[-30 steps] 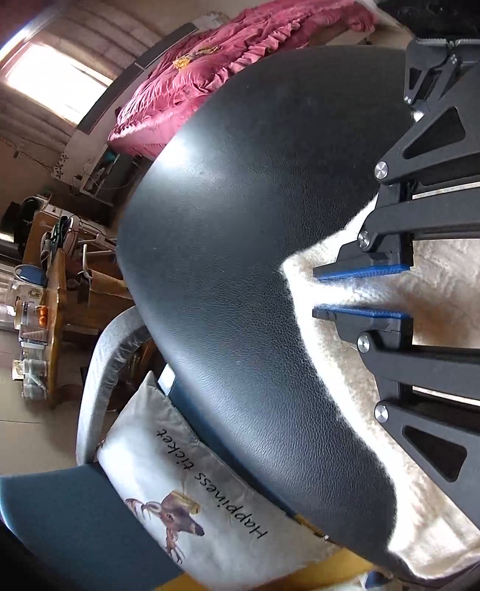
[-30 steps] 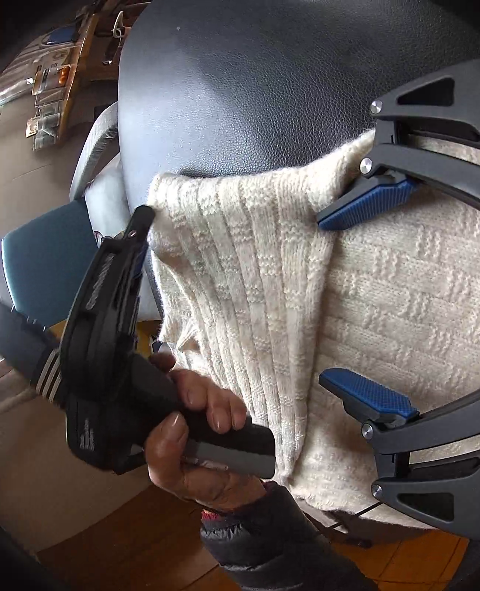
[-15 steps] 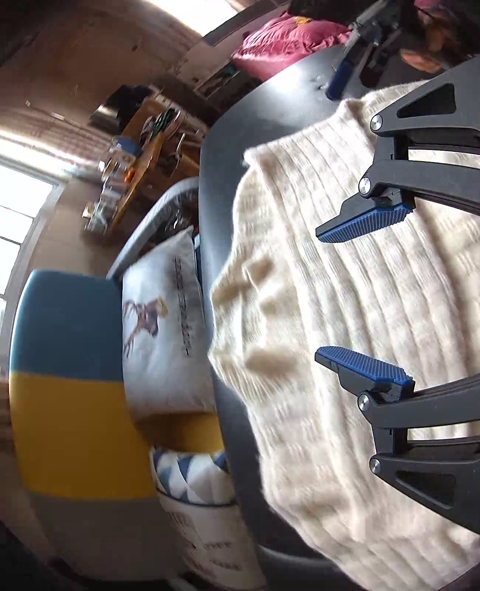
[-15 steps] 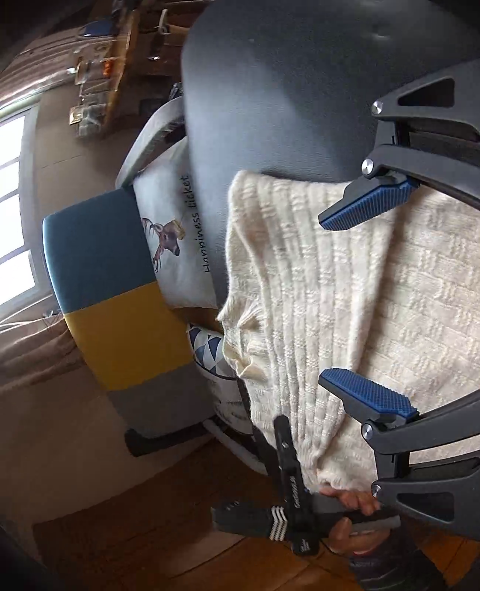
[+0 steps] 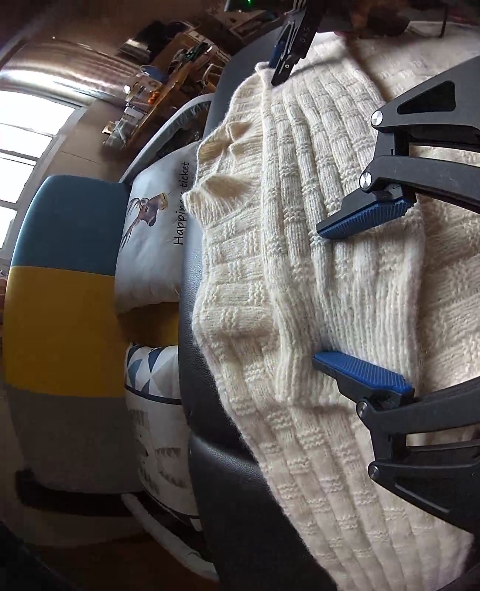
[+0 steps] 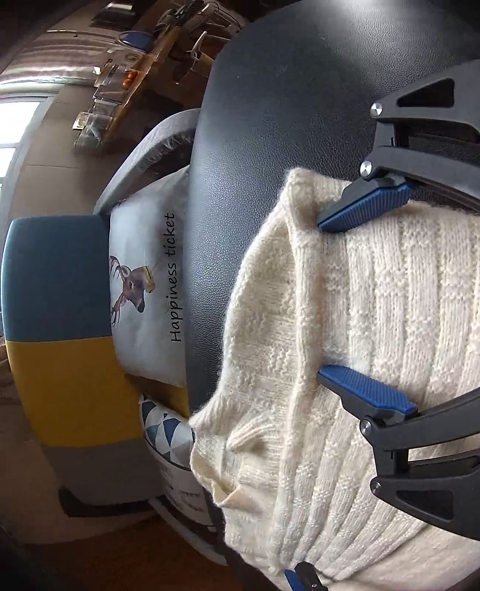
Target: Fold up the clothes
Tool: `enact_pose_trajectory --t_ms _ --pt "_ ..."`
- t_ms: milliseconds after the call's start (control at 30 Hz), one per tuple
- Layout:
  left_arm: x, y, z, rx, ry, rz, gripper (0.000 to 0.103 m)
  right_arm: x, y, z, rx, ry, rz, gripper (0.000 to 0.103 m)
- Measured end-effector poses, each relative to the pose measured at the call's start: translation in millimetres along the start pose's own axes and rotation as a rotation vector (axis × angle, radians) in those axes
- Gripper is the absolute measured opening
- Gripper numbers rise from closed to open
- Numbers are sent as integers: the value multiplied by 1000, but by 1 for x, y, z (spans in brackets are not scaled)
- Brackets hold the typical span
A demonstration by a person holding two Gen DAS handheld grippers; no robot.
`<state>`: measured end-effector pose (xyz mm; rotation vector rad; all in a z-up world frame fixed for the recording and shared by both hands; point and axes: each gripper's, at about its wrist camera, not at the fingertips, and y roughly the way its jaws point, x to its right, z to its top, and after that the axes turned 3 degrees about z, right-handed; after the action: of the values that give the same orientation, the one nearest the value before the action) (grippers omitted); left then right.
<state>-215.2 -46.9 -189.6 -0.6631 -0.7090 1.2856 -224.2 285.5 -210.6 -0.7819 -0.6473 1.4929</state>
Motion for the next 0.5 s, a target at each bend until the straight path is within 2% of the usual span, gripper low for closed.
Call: enact_pose_trajectory --t_ms 67,100,200,267,367,433,500 --pt "-5 -4 1 2 -43 -27 67 2 -3 2 -13 12 9 77" --pt "-11 -9 4 1 -92 -66 67 3 -5 3 -18 18 15 77" --pt "-43 -40 3 39 -287 -213 67 -24 -35 -11 11 16 78 76" --pt "-73 -67 -7 88 -413 -251 68 -42 -55 -20 30 16 121 76" --pt "-124 -102 -40 123 -575 -235 71 -70 -84 -35 59 14 185 77" --pt "-159 -124 -69 123 -658 -183 71 -94 -96 -57 60 8 234 77" --pt "-200 -146 -103 113 -746 -131 71 -117 -102 -76 57 -14 244 77"
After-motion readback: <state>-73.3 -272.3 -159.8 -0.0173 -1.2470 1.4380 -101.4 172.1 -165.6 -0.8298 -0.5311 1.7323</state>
